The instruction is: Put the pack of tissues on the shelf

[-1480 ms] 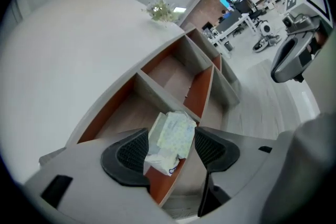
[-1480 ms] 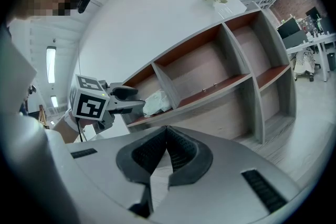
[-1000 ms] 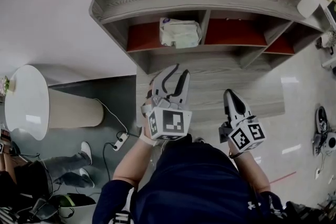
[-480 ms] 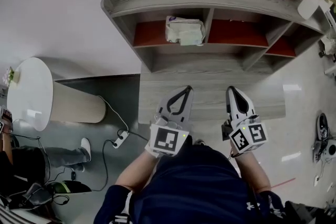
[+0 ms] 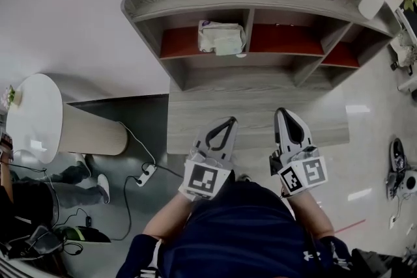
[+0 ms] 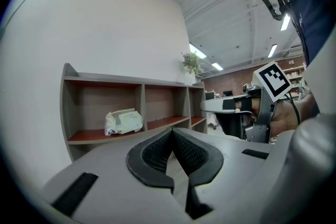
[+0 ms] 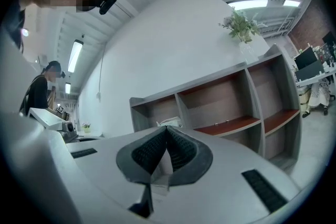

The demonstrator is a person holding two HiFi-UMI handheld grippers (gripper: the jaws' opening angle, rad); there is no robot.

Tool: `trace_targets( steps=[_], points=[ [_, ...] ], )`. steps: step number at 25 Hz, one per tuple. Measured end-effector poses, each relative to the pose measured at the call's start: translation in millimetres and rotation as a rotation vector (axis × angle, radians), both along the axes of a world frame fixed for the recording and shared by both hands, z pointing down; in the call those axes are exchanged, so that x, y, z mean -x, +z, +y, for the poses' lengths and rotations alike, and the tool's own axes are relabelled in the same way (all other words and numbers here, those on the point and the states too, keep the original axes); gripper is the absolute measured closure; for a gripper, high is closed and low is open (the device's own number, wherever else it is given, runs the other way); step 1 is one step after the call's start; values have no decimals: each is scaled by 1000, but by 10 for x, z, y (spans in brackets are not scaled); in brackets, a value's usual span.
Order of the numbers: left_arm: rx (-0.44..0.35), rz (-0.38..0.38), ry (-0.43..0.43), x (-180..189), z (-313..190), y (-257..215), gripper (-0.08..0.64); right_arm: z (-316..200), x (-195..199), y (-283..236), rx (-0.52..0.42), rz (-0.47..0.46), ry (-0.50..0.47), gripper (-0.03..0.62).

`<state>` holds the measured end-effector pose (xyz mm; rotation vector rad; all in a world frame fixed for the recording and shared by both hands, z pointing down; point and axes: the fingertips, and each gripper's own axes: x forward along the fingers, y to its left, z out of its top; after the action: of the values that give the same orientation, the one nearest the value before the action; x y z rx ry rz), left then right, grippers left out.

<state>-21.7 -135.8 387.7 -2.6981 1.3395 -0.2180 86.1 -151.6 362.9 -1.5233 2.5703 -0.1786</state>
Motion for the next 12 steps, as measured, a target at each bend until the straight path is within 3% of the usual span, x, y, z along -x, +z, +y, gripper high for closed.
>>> trace_targets(
  steps=[12],
  points=[
    [5, 30, 16, -87, 40, 20, 545, 104, 2, -46, -30, 13, -5, 581]
  ],
)
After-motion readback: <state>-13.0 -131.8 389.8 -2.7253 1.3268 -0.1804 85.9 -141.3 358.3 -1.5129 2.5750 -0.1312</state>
